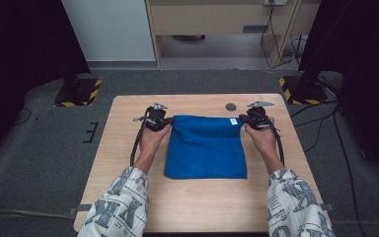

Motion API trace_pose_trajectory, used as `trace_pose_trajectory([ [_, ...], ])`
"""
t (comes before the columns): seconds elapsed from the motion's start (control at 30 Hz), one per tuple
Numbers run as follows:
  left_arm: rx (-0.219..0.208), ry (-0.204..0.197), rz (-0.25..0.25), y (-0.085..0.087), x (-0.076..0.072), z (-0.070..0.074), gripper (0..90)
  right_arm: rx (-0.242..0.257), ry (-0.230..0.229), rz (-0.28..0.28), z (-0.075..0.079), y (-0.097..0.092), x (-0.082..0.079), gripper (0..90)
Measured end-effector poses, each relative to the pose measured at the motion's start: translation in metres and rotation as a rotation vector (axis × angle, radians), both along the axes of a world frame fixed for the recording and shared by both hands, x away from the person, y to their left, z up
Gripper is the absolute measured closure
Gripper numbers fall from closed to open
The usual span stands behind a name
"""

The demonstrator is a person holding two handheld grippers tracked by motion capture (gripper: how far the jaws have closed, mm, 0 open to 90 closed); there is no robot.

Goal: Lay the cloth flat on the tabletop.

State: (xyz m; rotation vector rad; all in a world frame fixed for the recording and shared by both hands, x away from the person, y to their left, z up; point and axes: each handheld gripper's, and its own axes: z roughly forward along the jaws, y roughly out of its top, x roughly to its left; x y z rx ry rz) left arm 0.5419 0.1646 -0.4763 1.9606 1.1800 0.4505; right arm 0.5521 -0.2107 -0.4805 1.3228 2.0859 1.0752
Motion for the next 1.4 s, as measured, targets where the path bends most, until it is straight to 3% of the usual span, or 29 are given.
trace_pose_trajectory([
  [0.13,-0.004,0.008,0.008,-0.001,0.005,-0.005,83.8,-0.001,0.010,-0.010,-0.007,-0.001,0.004,89.1],
  [0.2,0.018,-0.002,0.021,-0.002,0.009,-0.011,80.9,0.005,0.010,-0.039,-0.013,-0.001,0.008,80.9],
  [0.3,-0.006,-0.026,0.053,-0.001,0.011,-0.013,59.1,0.001,-0.006,-0.100,-0.017,-0.003,0.011,52.7],
  [0.33,-0.007,-0.033,0.050,-0.001,0.011,-0.012,58.3,0.011,-0.005,-0.117,-0.017,-0.004,0.011,46.9],
  [0.43,-0.008,-0.067,0.047,0.002,0.008,-0.008,50.2,0.012,-0.010,-0.123,-0.015,-0.008,0.009,37.1],
  [0.57,-0.006,-0.065,0.042,0.006,0.000,-0.001,46.7,0.012,-0.027,-0.114,-0.009,-0.010,-0.001,33.5],
  [0.77,0.005,-0.073,0.018,0.010,-0.023,0.010,45.6,0.003,-0.012,-0.076,-0.001,-0.010,-0.026,31.6],
  [0.87,0.001,-0.070,0.011,0.013,-0.038,0.010,45.6,0.020,-0.010,-0.052,-0.001,-0.010,-0.039,34.5],
  [0.97,-0.013,-0.058,0.005,0.015,-0.050,0.006,46.3,0.030,-0.003,-0.032,-0.004,-0.010,-0.052,39.8],
  [1.07,0.007,-0.048,-0.015,0.017,-0.065,0.002,46.9,0.036,0.002,-0.010,-0.008,-0.010,-0.065,44.7],
  [1.4,0.012,-0.032,-0.057,0.025,-0.106,-0.009,48.4,0.074,0.021,0.064,-0.020,-0.011,-0.111,58.2],
])
